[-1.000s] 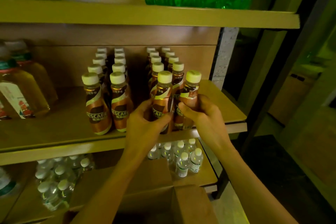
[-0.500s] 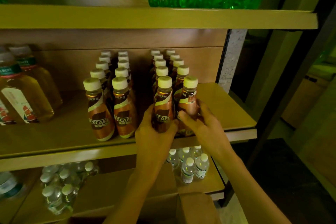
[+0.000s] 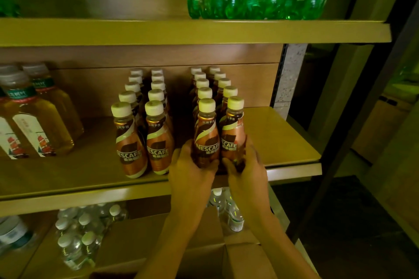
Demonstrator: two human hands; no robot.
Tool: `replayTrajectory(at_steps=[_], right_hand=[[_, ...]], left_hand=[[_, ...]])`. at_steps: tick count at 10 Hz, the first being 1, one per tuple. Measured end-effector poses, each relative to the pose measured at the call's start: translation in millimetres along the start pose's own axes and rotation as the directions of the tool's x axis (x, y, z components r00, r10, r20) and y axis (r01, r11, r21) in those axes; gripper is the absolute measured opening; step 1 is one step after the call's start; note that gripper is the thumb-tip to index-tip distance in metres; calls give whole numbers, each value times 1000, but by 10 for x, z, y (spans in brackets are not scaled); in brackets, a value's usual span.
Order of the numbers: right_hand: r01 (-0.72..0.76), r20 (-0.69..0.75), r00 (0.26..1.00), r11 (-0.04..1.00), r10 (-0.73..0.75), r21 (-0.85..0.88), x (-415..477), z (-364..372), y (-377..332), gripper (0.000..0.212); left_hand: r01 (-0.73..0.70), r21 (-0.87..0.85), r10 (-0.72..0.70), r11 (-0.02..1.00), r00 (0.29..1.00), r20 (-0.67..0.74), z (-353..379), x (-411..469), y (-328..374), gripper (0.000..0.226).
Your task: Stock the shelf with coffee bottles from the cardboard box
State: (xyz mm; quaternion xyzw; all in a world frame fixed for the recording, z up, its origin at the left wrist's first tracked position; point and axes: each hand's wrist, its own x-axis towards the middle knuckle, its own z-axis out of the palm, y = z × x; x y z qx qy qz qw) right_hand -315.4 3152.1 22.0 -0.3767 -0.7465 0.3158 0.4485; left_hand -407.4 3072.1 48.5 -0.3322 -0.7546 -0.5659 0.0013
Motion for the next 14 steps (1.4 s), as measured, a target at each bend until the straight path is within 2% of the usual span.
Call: replayTrajectory(at_steps=[1,2,3,5,8,10,11,12,13,14], right_hand=[[-9,105,994,999,4,49,129,-101,69,77],[-2,219,976,995,-20,99,219,-214,147,84],[-6,264,964,995,-22,104,271,-269,202,87],[-18,284,959,995,-12,100,274,-243,257,89],[-17,296,955,999,5,39,293,-242,176,81],[42,342,940,996,-13,-79,247,-400,-17,83],[90,368,930,980,-19,-177,140,-482,-108,82],[169,355,934,935,-50,-312,2,-561,-182,65],[254,334,937,858,-103,-447,-155,-621,-244,58],[328,355,923,788,-149,-521,-265,-633,-273,59]], left_hand=[[-4,91,10,996,998,-67,67,-10,59,64],[19,116,-9,993,997,-82,140,-23,94,63],[32,107,-21,994,995,-102,177,-40,96,63],[21,97,-8,995,990,-141,182,-57,66,64],[-22,125,34,992,995,-93,149,-16,74,63],[-62,200,61,978,998,14,28,-4,103,73],[-92,215,80,972,995,60,-78,-87,128,68],[-174,265,148,948,982,114,-192,-221,128,60],[-274,361,227,891,959,168,-320,-373,78,56],[-321,505,242,801,946,218,-434,-479,41,59]])
